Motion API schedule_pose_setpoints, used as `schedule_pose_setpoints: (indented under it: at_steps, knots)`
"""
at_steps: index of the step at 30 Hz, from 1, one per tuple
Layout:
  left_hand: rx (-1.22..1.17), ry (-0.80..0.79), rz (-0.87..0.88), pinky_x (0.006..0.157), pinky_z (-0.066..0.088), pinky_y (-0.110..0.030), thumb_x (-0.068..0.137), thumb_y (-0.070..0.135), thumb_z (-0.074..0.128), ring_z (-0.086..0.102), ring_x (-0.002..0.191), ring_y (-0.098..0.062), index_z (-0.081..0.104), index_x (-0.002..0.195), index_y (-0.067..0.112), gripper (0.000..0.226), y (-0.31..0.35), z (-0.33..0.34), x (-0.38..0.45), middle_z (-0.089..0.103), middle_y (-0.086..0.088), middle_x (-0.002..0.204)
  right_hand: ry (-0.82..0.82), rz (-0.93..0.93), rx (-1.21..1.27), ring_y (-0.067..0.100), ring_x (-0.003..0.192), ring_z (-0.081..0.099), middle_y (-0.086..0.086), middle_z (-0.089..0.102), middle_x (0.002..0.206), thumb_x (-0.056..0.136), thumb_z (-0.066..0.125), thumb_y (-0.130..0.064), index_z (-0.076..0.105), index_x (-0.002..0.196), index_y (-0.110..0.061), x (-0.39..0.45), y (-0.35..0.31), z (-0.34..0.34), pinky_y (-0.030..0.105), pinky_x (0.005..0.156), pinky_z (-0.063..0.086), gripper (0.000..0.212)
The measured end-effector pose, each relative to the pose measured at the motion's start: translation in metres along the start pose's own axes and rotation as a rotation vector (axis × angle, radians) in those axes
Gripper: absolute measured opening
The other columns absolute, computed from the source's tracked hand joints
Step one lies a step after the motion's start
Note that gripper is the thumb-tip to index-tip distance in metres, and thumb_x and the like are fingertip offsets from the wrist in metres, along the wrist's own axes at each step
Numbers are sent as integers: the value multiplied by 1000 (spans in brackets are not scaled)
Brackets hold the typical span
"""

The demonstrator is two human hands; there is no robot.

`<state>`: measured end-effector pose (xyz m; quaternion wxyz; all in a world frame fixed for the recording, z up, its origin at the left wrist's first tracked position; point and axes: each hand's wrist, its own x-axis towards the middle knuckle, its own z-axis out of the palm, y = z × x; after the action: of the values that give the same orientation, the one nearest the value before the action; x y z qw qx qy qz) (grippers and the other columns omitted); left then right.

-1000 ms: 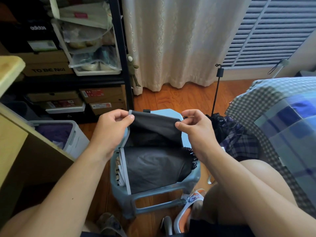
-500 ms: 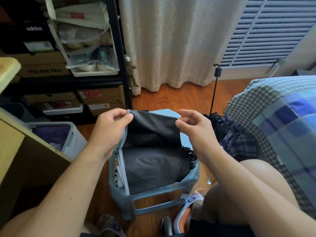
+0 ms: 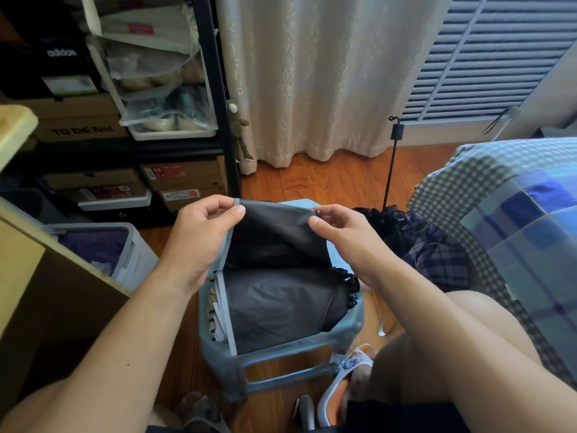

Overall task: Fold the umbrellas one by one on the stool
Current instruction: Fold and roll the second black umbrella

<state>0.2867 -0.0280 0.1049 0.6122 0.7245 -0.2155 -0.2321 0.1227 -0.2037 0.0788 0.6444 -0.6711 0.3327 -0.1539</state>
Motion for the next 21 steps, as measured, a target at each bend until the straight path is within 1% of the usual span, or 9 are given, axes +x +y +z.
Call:
schedule_pose_setpoints:
  at_steps: [2, 5, 8, 10, 12, 14, 16, 18, 21]
  knots:
    - [-17, -2, 1, 90, 53, -27, 96, 17, 70, 70, 97, -8, 78, 93, 25, 11, 0, 0, -1, 76, 8, 90, 13, -22, 40, 8, 82, 70, -2, 75, 88, 99, 68, -15, 74, 100, -11, 4, -2, 0, 21, 77, 54, 7]
    - [42, 85, 27, 84, 51, -22, 96, 16, 69, 68, 97, -4, 73, 102, 31, 17, -1, 0, 1, 73, 8, 98, 32, -6, 39, 15, 82, 64, 3, 68, 83, 96, 71, -19, 73, 85, -16, 20, 4, -1, 33, 83, 54, 12]
    - [225, 181, 61, 79, 49, -21, 96, 16, 67, 63, 95, -6, 66, 114, 32, 24, -4, -2, 2, 66, 8, 105, 138, 70, -233, 14, 77, 59, -3, 65, 76, 94, 74, -26, 72, 81, -17, 45, 13, 2, 28, 72, 48, 16]
    - [310, 139, 81, 77, 49, -23, 96, 17, 65, 63, 95, -8, 68, 111, 31, 20, -8, -4, -2, 66, 8, 106, 168, 104, -427, 15, 79, 61, -4, 67, 77, 93, 75, -28, 71, 79, -19, 60, 17, 3, 28, 70, 49, 17]
    - [434, 61, 59, 70, 45, -20, 98, 21, 63, 62, 93, -6, 70, 108, 29, 15, -12, -7, -8, 66, 8, 107, 137, 150, -484, 18, 87, 66, -1, 70, 84, 91, 75, -27, 72, 78, -20, 71, 16, 4, 34, 78, 55, 15]
    - [546, -20, 15, 66, 41, -17, 99, 24, 62, 60, 93, -4, 70, 109, 30, 14, -16, -10, -12, 66, 10, 107, 99, 188, -508, 20, 89, 66, 0, 70, 88, 90, 74, -25, 72, 79, -19, 74, 10, 5, 33, 75, 55, 13]
    - [613, -96, -18, 69, 42, -19, 100, 26, 62, 61, 98, -7, 69, 113, 30, 15, -19, -11, -17, 66, 10, 109, 103, 191, -430, 19, 76, 61, 0, 65, 82, 90, 69, -21, 68, 79, -13, 70, 3, 5, 23, 59, 47, 13]
    - [644, -126, -38, 81, 44, -24, 100, 29, 63, 60, 111, -12, 66, 123, 30, 23, -22, -10, -20, 63, 7, 120, 108, 220, -236, 17, 64, 56, 3, 61, 78, 91, 64, -15, 63, 80, -12, 65, -1, 1, 18, 48, 40, 11]
    - [627, -67, -78, 90, 42, -30, 100, 35, 61, 52, 124, -17, 53, 140, 31, 41, -23, -14, -19, 53, 2, 137, 71, 191, -104, 11, 60, 61, 2, 67, 79, 96, 62, -15, 67, 85, -14, 56, -2, -4, 22, 57, 44, 12]
